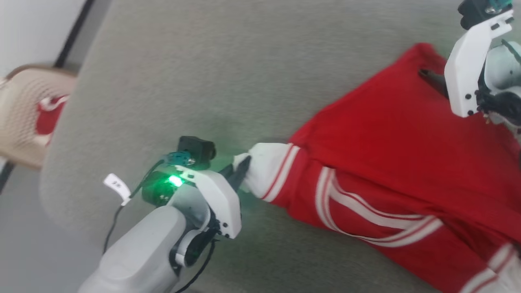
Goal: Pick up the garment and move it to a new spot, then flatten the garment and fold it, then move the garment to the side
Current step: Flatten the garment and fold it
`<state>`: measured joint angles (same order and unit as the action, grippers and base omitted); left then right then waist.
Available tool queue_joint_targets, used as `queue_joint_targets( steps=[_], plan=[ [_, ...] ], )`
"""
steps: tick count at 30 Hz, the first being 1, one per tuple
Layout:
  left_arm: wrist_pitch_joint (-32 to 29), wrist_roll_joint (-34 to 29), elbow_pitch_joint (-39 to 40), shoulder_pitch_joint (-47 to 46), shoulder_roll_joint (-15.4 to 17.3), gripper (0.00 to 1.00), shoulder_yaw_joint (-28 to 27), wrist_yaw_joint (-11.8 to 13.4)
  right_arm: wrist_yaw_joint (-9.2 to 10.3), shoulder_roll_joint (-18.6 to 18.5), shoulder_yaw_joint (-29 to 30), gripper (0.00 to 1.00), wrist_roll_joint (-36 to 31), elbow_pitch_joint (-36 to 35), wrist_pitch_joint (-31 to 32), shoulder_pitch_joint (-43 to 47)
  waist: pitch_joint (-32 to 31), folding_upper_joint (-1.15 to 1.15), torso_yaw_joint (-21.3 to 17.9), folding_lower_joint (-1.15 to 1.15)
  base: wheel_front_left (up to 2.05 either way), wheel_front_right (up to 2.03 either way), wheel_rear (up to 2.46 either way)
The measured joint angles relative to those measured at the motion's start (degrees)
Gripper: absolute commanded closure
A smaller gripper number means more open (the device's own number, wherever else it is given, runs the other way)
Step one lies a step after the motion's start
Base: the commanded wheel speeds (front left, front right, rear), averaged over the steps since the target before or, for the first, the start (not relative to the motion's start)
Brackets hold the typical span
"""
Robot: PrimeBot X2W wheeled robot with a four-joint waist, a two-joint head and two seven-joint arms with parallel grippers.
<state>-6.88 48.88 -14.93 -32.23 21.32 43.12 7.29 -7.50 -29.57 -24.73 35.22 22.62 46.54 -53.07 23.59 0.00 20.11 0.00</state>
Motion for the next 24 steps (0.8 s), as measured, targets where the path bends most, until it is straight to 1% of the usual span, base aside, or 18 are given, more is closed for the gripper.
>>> queue_joint_targets(
  steps=[2,6,8,10,11,12,15,18,22,24],
  plan=[
    [0.5,0.0,-1.2,-0.6,-1.0,1.00,0.4,-0.6,-0.02,-0.1,-2.3,0.00,0.0,4.6,0.0,-2.4,0.5,0.00,1.8,0.00,0.00,0.00,0.00],
    [1.5,0.0,-3.6,-1.5,-2.5,1.00,0.7,-2.0,0.01,-1.0,-8.8,0.00,0.7,11.0,2.5,-5.7,1.5,0.00,4.7,0.00,0.00,0.00,0.00],
    [2.1,0.2,-5.1,-1.8,-3.4,1.00,0.8,-2.6,0.01,-1.3,-11.6,0.00,3.1,14.5,4.3,-7.8,2.1,0.00,5.9,0.00,0.00,0.00,0.00],
    [2.6,0.5,-5.9,-1.9,-3.9,1.00,0.8,-3.1,0.02,-1.5,-12.8,0.00,5.2,16.0,5.6,-8.7,2.3,0.00,6.3,0.00,0.00,0.00,0.00],
    [2.9,0.5,-6.3,-1.9,-4.0,1.00,0.8,-3.2,0.02,-1.7,-13.5,0.89,6.0,16.4,6.3,-9.3,2.4,0.00,6.3,0.00,0.00,0.00,0.00],
    [3.0,0.5,-6.7,-1.9,-4.0,1.00,0.8,-3.3,0.03,-1.8,-14.3,1.00,6.6,16.5,6.8,-9.8,2.4,0.00,6.2,0.00,0.00,0.00,0.00],
    [3.2,1.0,-7.6,-2.2,-3.4,1.00,0.3,-3.6,-0.02,-2.0,-16.3,1.00,8.0,16.4,6.1,-10.5,2.2,0.00,5.5,0.00,0.00,0.00,0.00],
    [2.4,1.1,-7.6,-3.4,-1.8,1.00,-0.6,-3.7,-0.04,-1.9,-17.5,1.00,9.3,16.4,4.3,-11.0,1.8,0.00,4.2,0.00,0.00,0.00,0.00],
    [-0.4,1.4,-5.8,-6.0,1.9,1.00,-2.1,-3.5,-0.04,-2.0,-18.9,1.00,11.3,15.8,1.7,-11.9,0.7,0.00,1.8,0.00,0.00,0.00,0.00],
    [-2.2,1.4,-4.4,-8.1,4.3,1.00,-3.0,-3.4,-0.04,-2.6,-19.4,1.00,11.9,15.1,0.1,-12.3,0.0,0.00,0.4,0.00,0.00,0.00,0.00]
  ],
)
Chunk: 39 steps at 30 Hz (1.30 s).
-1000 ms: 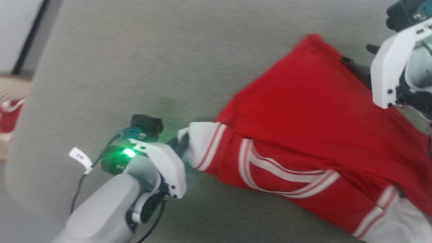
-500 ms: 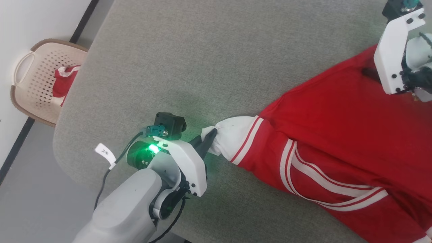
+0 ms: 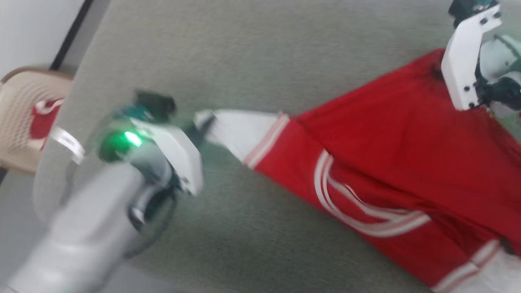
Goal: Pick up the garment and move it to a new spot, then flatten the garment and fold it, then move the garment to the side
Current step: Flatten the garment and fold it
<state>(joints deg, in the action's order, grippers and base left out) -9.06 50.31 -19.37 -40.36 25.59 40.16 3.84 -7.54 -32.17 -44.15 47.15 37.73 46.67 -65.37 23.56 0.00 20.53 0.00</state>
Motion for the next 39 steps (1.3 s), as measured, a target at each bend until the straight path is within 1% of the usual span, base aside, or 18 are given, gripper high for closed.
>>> queue_joint_targets(
  steps=[6,13,17,25,28,31,33,36,38,39],
  plan=[
    [-7.3,0.7,4.4,-7.5,6.9,1.00,-3.1,0.5,0.00,-0.6,-0.1,1.00,1.3,-3.1,-4.0,-2.9,-2.9,0.00,-4.6,0.00,0.00,0.00,0.00],
    [-15.3,1.8,7.7,-15.9,11.5,1.00,-5.2,0.4,0.00,-2.7,1.5,1.00,2.8,-8.2,-6.5,-4.4,-7.1,0.00,-9.8,0.00,0.00,0.00,0.00],
    [-18.4,1.9,7.9,-20.2,13.1,1.00,-6.1,0.8,-0.01,-3.4,3.4,1.00,3.4,-11.0,-7.2,-5.0,-9.6,0.00,-12.6,0.00,0.00,0.00,0.00],
    [-23.6,1.1,6.6,-28.0,14.2,1.00,-6.1,0.9,-0.01,-3.9,8.0,1.00,3.5,-15.9,-5.7,-5.1,-13.7,0.00,-17.2,0.00,0.00,0.00,0.00],
    [-23.7,-0.3,5.0,-31.0,14.1,1.00,-5.9,0.4,-0.01,-3.5,9.8,1.00,2.2,-16.4,-5.3,-5.2,-14.2,0.00,-18.7,0.00,0.00,0.00,0.00],
    [-22.3,-1.7,1.9,-34.1,12.8,1.00,-5.7,0.0,-0.01,-2.0,11.9,1.00,0.0,-15.1,-6.5,-5.9,-13.5,0.00,-19.6,0.00,0.00,0.00,0.00],
    [-18.9,-2.6,-0.9,-36.5,11.1,1.00,-6.0,-0.4,-0.01,-0.3,13.0,1.00,-2.0,-13.0,-8.1,-7.0,-12.3,0.00,-19.9,0.00,0.00,0.00,0.00],
    [-12.9,-5.6,-5.5,-40.8,8.3,1.00,-6.0,-1.2,0.00,2.9,14.7,1.00,-5.2,-8.8,-12.5,-9.3,-10.1,0.00,-20.4,0.00,0.00,0.00,0.00],
    [-8.7,-8.2,-8.8,-44.4,6.7,1.00,-5.7,-2.0,0.00,4.9,15.9,1.00,-7.9,-5.7,-16.7,-11.6,-8.2,0.00,-20.7,0.00,0.00,0.00,0.00],
    [-5.6,-9.3,-10.3,-46.4,6.0,1.00,-5.7,-2.2,0.00,6.1,16.7,1.00,-9.2,-3.9,-19.3,-13.1,-7.2,0.00,-20.8,0.00,0.00,0.00,0.00]
  ],
)
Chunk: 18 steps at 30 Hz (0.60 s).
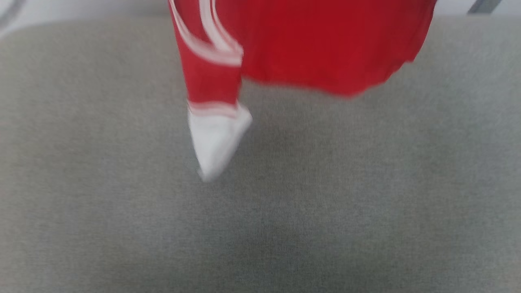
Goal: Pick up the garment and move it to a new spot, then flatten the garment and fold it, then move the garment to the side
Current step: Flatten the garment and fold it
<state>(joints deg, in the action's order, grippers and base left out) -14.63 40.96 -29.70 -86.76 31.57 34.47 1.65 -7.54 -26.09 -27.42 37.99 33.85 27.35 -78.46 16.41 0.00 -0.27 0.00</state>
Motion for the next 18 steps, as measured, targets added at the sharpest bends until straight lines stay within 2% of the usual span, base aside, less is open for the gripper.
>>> queue_joint_targets(
  steps=[4,5,10,13,18],
  plan=[
    [11.6,-5.1,-6.7,-8.5,-2.9,1.00,-0.2,-0.4,0.00,3.9,2.2,1.00,-6.4,6.6,-10.5,-5.6,4.4,0.00,-0.4,0.00,0.00,0.00,0.00],
    [11.6,-5.1,-6.7,-8.5,-2.9,1.00,-0.2,-0.4,0.00,3.9,2.2,1.00,-6.4,6.6,-10.5,-5.6,4.4,0.00,-0.4,0.00,0.00,0.00,0.00],
    [26.4,-9.7,-13.2,-17.0,-5.4,1.00,-0.1,-1.4,0.00,6.0,5.6,1.00,-15.8,13.4,-26.3,-12.2,9.4,0.00,-0.3,0.00,0.00,0.00,0.00],
    [29.0,-10.4,-15.2,-18.4,-6.8,1.00,-0.2,-3.7,0.00,7.1,5.9,1.00,-19.8,17.2,-31.0,-13.4,11.2,0.00,0.3,0.00,0.00,0.00,0.00],
    [28.7,-8.5,-19.6,-13.8,-7.8,1.00,1.6,-8.0,0.00,8.9,3.9,1.00,-19.2,22.7,-29.8,-10.9,11.4,0.00,2.1,0.00,0.00,0.00,0.00]
  ],
)
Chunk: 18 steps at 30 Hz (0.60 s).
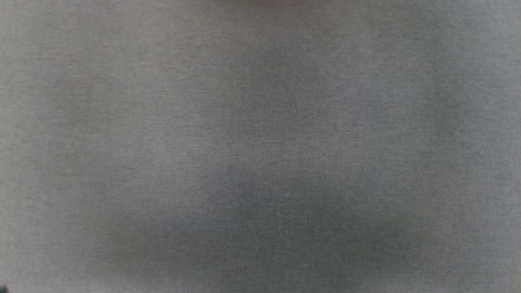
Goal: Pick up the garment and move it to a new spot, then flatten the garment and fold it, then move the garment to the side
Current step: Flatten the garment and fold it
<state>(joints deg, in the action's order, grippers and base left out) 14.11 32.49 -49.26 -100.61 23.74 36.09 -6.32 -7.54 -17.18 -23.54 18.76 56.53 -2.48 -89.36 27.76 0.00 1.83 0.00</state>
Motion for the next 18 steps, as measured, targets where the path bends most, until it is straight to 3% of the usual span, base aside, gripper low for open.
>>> queue_joint_targets(
  steps=[4,8,12,18],
  plan=[
    [-5.2,2.8,-1.4,8.0,-0.5,1.00,4.5,-0.9,0.00,0.2,-4.1,1.00,3.5,1.0,2.2,6.0,-1.1,0.00,0.9,0.00,0.00,0.00,0.00],
    [-12.7,8.8,2.8,17.0,0.5,1.00,9.5,-1.0,-0.01,-0.8,-9.5,1.00,8.6,-1.6,5.4,12.7,-2.7,0.00,1.6,0.00,0.00,0.00,0.00],
    [-19.8,16.7,9.0,26.2,3.7,1.00,11.7,-1.1,0.00,-3.7,-14.2,1.00,15.3,-7.1,9.1,20.3,-4.6,0.00,2.2,0.00,0.00,0.00,0.00],
    [-27.1,22.0,21.7,39.8,10.0,1.00,13.6,0.2,0.00,-11.1,-17.5,1.00,22.6,-16.9,12.7,30.1,-7.5,0.00,2.9,0.00,0.00,0.00,0.00]
  ],
)
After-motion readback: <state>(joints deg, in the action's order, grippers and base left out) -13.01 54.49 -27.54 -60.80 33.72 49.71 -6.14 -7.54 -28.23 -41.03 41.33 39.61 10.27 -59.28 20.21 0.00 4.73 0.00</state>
